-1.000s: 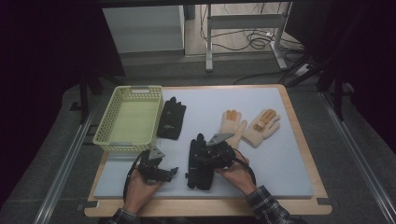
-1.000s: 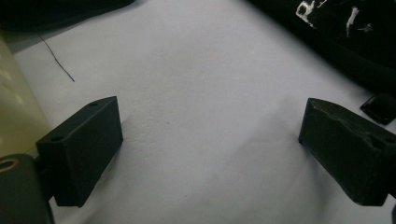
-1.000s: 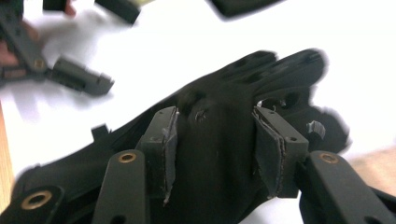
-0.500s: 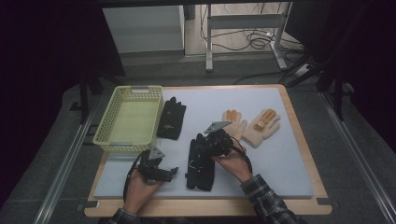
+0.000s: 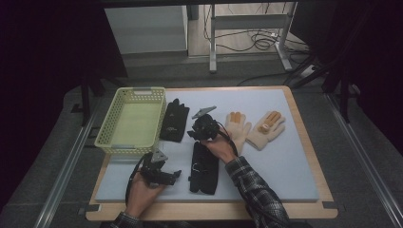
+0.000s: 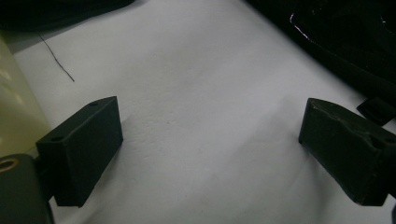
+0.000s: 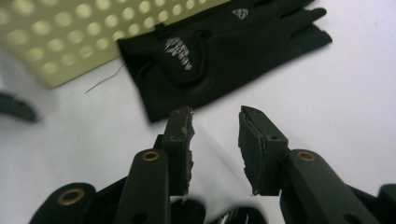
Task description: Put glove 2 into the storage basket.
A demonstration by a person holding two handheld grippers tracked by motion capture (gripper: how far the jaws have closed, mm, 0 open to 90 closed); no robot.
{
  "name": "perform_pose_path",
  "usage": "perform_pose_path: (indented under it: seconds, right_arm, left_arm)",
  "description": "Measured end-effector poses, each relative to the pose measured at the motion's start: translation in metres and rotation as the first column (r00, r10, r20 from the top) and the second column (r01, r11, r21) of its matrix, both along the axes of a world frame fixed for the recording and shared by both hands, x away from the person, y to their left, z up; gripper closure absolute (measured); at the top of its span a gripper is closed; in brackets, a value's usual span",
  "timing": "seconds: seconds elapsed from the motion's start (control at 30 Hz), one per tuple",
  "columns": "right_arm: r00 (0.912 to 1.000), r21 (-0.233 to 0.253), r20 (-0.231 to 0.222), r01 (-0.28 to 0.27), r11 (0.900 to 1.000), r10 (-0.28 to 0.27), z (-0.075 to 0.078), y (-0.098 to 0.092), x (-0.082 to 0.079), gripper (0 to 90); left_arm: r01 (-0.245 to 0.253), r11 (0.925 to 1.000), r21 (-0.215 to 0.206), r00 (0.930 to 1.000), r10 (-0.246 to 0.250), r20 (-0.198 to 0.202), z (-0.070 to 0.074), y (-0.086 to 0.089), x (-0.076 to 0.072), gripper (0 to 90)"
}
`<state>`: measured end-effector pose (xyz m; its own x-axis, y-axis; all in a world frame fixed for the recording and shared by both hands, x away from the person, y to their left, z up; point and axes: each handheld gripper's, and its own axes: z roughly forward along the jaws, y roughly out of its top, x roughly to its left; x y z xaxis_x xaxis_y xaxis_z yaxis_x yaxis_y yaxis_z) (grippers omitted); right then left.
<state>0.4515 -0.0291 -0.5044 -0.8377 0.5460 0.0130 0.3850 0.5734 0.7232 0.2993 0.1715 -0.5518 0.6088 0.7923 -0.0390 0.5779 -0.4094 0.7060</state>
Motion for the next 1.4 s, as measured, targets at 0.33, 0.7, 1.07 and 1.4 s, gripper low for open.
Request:
perform_pose_path:
  seconds: [0.33, 0.7, 1.07, 1.4]
  right_arm:
    - [0.9999, 0.005, -0.003, 0.016, 1.000, -0.016, -0.006, 0.039, 0.039, 59.9]
    - [0.9991, -0.089, 0.015, 0.042, 0.995, -0.041, -0.027, 0.067, 0.061, 51.2]
    - [0.9951, -0.133, 0.054, 0.089, 0.987, -0.082, -0.023, 0.065, 0.058, 88.7]
    - [0.9979, -0.067, 0.018, 0.064, 0.996, -0.063, -0.004, 0.043, 0.043, 89.0]
  left_arm:
    - [-0.001, 1.0000, -0.005, 1.0000, 0.001, -0.001, 0.000, 0.000, 0.000, 6.3]
    - [-0.001, 1.0000, -0.005, 1.0000, 0.001, -0.001, 0.000, 0.000, 0.000, 6.3]
    - [-0.001, 1.0000, -0.005, 1.0000, 0.001, -0.001, 0.000, 0.000, 0.000, 6.3]
    - [-0.001, 1.0000, -0.004, 1.0000, 0.001, -0.001, 0.000, 0.000, 0.000, 6.3]
